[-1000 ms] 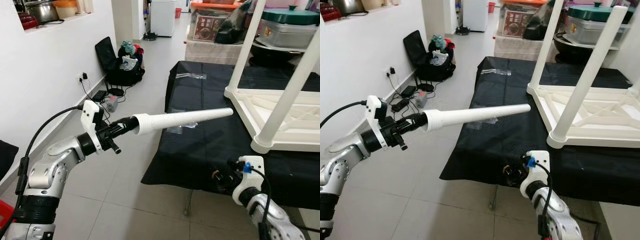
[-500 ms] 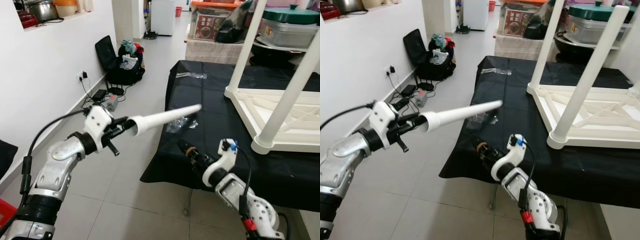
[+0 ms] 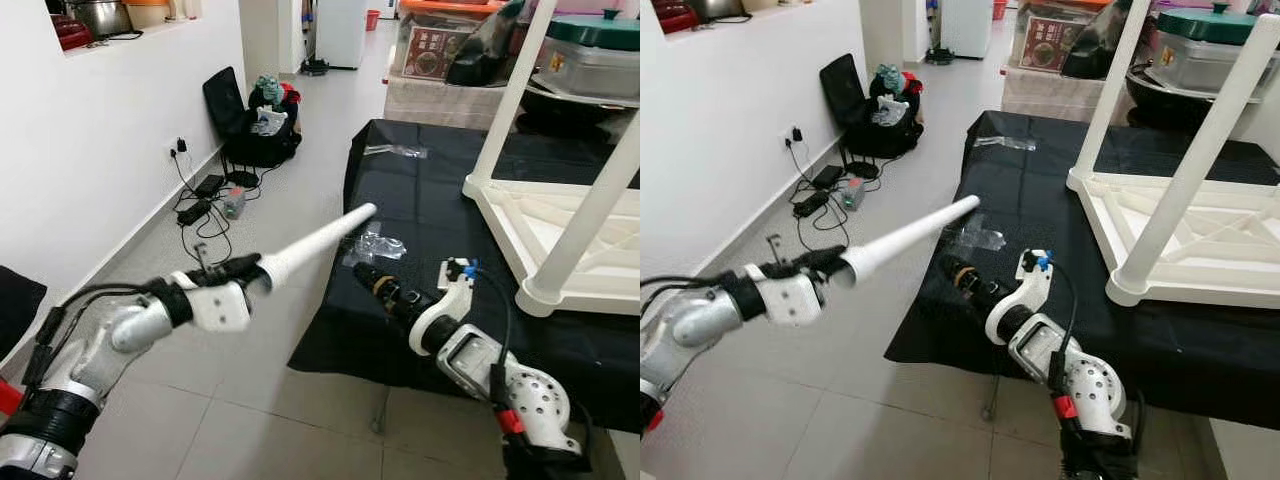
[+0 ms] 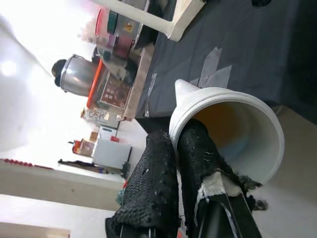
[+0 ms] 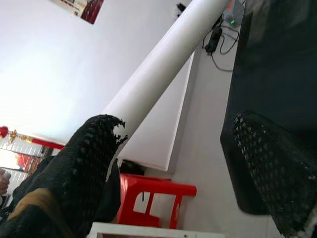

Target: Building children table

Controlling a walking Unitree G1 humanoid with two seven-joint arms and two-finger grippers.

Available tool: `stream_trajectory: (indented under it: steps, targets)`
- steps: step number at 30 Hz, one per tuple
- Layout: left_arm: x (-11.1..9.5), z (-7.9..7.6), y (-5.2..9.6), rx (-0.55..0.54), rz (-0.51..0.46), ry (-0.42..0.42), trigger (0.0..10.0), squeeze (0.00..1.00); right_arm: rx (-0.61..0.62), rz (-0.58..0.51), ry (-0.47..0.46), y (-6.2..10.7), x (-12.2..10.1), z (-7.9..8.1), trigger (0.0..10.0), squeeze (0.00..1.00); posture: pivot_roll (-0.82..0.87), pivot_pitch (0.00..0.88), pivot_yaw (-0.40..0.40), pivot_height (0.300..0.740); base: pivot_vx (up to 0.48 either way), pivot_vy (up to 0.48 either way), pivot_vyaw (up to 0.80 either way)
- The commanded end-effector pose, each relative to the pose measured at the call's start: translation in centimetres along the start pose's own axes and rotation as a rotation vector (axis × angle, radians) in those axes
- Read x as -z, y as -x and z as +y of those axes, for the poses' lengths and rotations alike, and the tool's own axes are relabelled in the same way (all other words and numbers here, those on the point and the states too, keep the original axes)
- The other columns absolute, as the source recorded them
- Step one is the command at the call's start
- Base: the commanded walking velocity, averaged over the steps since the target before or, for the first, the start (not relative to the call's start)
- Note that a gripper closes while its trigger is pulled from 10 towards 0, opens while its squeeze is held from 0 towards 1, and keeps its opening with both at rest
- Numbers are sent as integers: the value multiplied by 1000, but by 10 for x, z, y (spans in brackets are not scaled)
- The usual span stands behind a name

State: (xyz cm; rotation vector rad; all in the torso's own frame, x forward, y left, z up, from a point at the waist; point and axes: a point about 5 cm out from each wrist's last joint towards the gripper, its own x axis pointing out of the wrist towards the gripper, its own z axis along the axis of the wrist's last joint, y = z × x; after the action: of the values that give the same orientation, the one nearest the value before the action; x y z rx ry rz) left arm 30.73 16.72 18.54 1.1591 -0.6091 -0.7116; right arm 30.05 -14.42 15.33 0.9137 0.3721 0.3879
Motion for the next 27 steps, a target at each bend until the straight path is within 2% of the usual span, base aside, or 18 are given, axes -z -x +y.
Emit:
stream_trajectory:
  steps: [1,5,7,10,11,14,15,16,17,19,20,21,22,24,25,26,27]
  targets:
    - [-2,2,-2,-9,-31,-67,10000,0,5,27,-13,-3,4,0,10000,0,87,0,-76,740,0,0,0]
    - [-3,-2,-6,-18,-62,-124,10000,0,14,52,-13,-4,8,0,10000,0,84,0,-74,740,0,0,0]
    - [-4,6,-9,-91,-85,-164,10000,0,42,64,-8,-4,9,-4,10000,0,82,0,-74,740,0,0,0]
    - [-5,10,-10,-125,-91,-170,10000,0,52,67,-6,-4,9,-5,10000,0,82,0,-74,740,0,0,0]
    - [-2,21,-11,-218,-75,-122,10000,0,60,68,-5,-4,9,-6,10000,0,84,0,-73,740,0,0,0]
    - [-2,21,-11,-218,-75,-122,10000,0,60,68,-5,-4,9,-6,10000,0,84,0,-73,740,0,0,0]
    - [4,33,-12,-314,-32,-14,10000,0,67,65,-5,-4,8,-7,10000,0,84,0,-73,740,0,0,0]
    - [4,33,-12,-314,-32,-14,10000,0,67,65,-5,-4,8,-7,10000,0,84,0,-73,740,0,0,0]
    - [13,50,-13,-445,25,175,10000,0,74,47,-12,-4,4,-9,10000,0,82,0,-73,740,0,0,0]
    - [13,50,-13,-445,25,175,10000,0,74,47,-12,-4,4,-9,10000,0,82,0,-73,740,0,0,0]
    - [21,60,-13,-535,53,375,10000,0,81,28,-17,-4,0,-10,10000,0,84,0,-74,740,0,0,0]
    - [21,60,-13,-535,53,375,10000,0,81,28,-17,-4,0,-10,10000,0,84,0,-74,740,0,0,0]
    - [26,66,-12,-589,50,587,10000,0,85,2,-25,-3,-6,-12,10000,0,82,0,-73,740,0,0,0]
    - [26,66,-12,-589,50,587,10000,0,85,2,-25,-3,-6,-12,10000,0,82,0,-73,740,0,0,0]
    - [29,69,-11,-622,35,739,10000,0,86,-17,-30,-2,-11,-12,10000,0,82,0,-73,740,0,0,0]
    - [29,69,-11,-622,35,739,10000,0,86,-17,-30,-2,-11,-12,10000,0,82,0,-73,740,0,0,0]
    - [32,68,-9,-632,7,953,10000,0,77,-46,-48,-3,-17,-11,10000,0,81,0,-75,740,0,0,0]
